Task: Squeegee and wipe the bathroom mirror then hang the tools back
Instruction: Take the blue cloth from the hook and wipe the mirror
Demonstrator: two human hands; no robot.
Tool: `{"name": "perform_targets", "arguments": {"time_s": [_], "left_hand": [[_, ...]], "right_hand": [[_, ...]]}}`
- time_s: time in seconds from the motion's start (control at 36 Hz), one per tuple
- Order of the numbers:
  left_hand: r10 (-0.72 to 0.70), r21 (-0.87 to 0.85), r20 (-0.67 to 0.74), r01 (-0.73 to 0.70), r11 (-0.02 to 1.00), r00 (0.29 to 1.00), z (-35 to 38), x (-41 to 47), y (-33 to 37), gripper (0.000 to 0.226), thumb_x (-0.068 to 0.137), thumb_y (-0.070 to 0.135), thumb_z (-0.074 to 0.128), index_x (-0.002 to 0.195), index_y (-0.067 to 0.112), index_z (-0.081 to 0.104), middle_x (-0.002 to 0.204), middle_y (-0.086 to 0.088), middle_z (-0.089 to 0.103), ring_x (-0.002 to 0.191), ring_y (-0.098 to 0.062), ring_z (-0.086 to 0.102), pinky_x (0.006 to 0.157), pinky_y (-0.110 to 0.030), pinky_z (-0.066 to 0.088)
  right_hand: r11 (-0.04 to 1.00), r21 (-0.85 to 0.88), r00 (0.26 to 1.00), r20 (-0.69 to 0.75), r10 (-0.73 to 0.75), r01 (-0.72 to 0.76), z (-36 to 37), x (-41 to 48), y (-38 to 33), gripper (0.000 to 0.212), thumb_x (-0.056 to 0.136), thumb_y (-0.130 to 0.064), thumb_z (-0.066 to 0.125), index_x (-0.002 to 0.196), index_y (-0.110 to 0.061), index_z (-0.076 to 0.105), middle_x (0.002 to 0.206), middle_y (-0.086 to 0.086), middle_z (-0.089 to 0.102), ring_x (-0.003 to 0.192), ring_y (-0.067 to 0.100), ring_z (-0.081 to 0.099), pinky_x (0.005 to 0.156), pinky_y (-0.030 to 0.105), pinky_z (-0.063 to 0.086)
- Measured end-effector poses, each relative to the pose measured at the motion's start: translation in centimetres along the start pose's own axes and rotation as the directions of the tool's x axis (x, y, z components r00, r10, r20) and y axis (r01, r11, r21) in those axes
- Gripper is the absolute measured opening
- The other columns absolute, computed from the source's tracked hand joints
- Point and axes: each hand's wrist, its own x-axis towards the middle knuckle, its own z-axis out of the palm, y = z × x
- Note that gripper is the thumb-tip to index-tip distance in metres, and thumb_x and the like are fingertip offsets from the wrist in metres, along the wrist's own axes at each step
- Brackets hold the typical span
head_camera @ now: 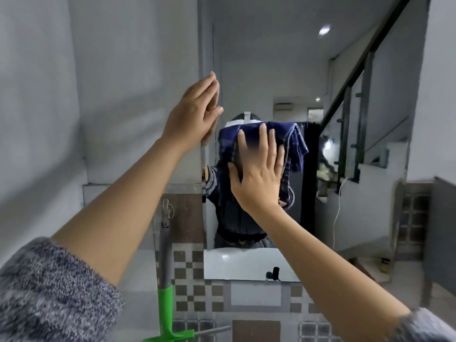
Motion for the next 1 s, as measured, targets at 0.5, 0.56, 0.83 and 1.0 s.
{"name": "perform_targets", "arguments": {"time_s": [0.5,0.56,0.83,1.0], "left_hand": [[-0.188,-0.055,-0.108,0.183,0.982,0.976,3.0,-2.1,3.3,0.055,0.093,0.023,0.050,0.141,0.005,0.028,0.152,-0.009,0.023,0.140,-0.020,0.018,0.110,-0.015,0.008],[-0.187,-0.057,-0.109,0.182,0.982,0.976,3.5,-2.7,3.8,0.055,0.094,0.023,0.049,0.141,0.005,0.028,0.152,-0.010,0.023,0.140,-0.020,0.017,0.110,-0.013,0.005],[-0.145,-0.037,-0.009,0.145,0.989,0.989,4.2,-6.1,4.1,0.060,0.091,0.036,0.038,0.141,0.003,0.029,0.151,-0.011,0.022,0.140,-0.022,0.017,0.108,-0.006,0.001],[-0.088,-0.021,0.068,0.090,0.996,0.994,4.1,-7.9,3.6,0.058,0.092,0.032,0.036,0.141,0.003,0.027,0.152,-0.010,0.021,0.141,-0.021,0.016,0.112,-0.013,0.006]], "right_hand": [[0.890,-0.288,0.932,0.198,-0.305,0.352,-7.7,-3.1,17.0,0.061,0.087,-0.045,0.047,0.143,-0.030,0.029,0.154,0.009,0.023,0.142,0.027,0.019,0.117,0.042,0.013],[0.956,-0.254,0.985,0.124,-0.119,0.147,-8.0,-4.1,18.4,0.064,0.086,-0.048,0.044,0.144,-0.029,0.026,0.155,0.011,0.020,0.143,0.028,0.014,0.117,0.043,0.009],[0.807,0.243,0.809,-0.119,0.575,-0.538,-2.9,-11.1,11.7,0.064,0.086,-0.037,0.054,0.143,-0.021,0.029,0.155,0.014,0.011,0.143,0.030,0.005,0.116,0.047,0.009],[0.874,0.163,0.885,-0.008,0.465,-0.457,0.3,-12.3,5.2,0.062,0.091,-0.036,0.051,0.145,-0.023,0.024,0.155,0.018,0.008,0.143,0.029,0.000,0.115,0.049,0.003]]}}
